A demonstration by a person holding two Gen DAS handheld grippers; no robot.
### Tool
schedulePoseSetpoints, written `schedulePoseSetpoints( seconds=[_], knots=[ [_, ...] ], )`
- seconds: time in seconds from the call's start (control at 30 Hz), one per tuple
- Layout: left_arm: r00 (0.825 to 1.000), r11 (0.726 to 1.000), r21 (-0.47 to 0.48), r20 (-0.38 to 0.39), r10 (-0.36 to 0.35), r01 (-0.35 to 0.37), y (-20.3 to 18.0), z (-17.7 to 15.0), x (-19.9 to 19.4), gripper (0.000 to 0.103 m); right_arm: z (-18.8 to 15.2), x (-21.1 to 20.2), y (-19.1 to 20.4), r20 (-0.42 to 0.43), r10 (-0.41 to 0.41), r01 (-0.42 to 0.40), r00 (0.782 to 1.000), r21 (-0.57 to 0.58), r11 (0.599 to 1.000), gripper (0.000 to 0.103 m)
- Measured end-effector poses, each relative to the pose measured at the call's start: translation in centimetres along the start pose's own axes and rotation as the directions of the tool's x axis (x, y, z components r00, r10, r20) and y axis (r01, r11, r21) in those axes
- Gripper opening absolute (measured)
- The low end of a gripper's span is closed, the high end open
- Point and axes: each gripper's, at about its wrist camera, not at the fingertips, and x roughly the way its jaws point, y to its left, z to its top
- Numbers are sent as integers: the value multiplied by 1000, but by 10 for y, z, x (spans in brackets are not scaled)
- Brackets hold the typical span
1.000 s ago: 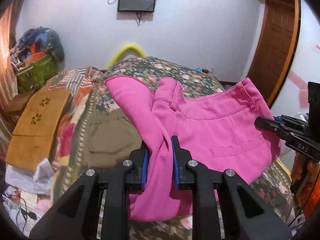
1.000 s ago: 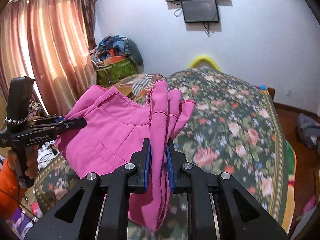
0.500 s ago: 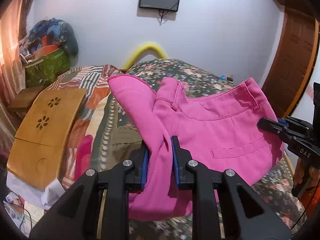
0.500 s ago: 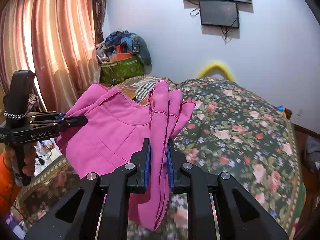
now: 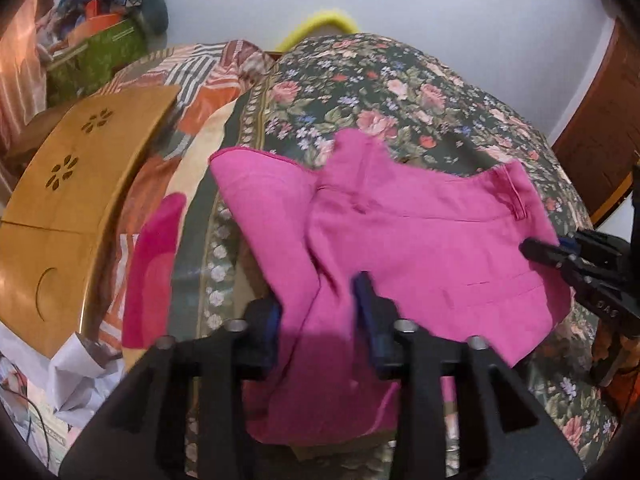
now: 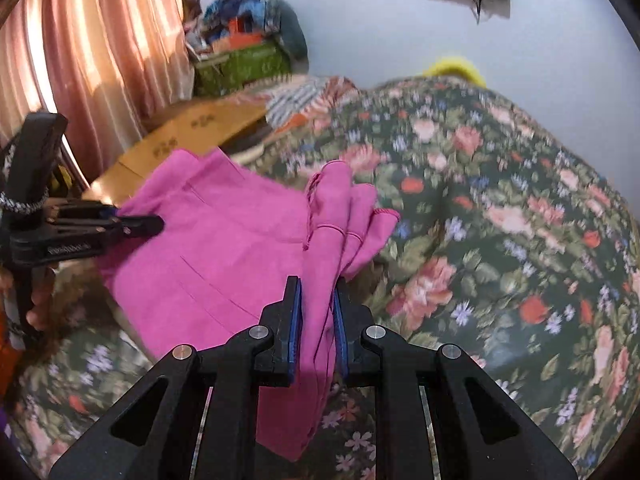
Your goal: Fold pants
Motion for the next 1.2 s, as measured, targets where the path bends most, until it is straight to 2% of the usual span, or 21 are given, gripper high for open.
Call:
schedulePoseSetpoints(
  seconds=[0.1, 0.2, 0.27, 0.4, 0.53, 0.63, 0.73, 0.93, 1.03, 1.2],
  knots=[
    [1000, 999, 27, -3, 31, -31, 1, -4, 1, 59, -10, 16, -7, -91, 8, -7, 996, 10, 1000, 22],
    [999, 998, 41, 5, 48, -48, 0, -7, -5, 58, -12, 15, -9, -105, 3, -2, 994, 7, 1000, 24],
    [997, 996, 51, 20, 68, -69, 1, -9, -15, 59, -12, 4, -5, -101, -33, 31, 994, -13, 999, 29],
    [992, 992, 32, 19, 122, -123, 9, -11, -29, 59, -20, -14, -3, -112, -109, 103, 988, -60, 993, 29],
    [985, 985, 4, 12, 173, -173, 18, -14, -41, 58, -25, -31, -10, -101, -119, 114, 988, -50, 992, 29],
    [977, 977, 24, 16, 212, -212, 14, -19, -55, 58, -26, -58, -11, -57, -116, 115, 992, -23, 993, 29],
    [981, 982, 17, 49, 185, -186, 2, -23, -81, 58, -22, -83, -8, -2, -107, 107, 994, 1, 994, 29],
    [974, 992, 30, 197, 115, -124, -45, -29, -159, 58, -13, -146, 6, 135, -80, 76, 988, 35, 997, 29],
    [957, 995, 46, 280, 74, -90, -70, -34, -204, 58, -10, -182, 19, 211, -74, 68, 975, 32, 997, 29],
    [911, 997, 61, 412, 24, -54, -110, -49, -278, 58, -12, -251, 48, 347, -51, 49, 936, 15, 999, 29]
  ],
)
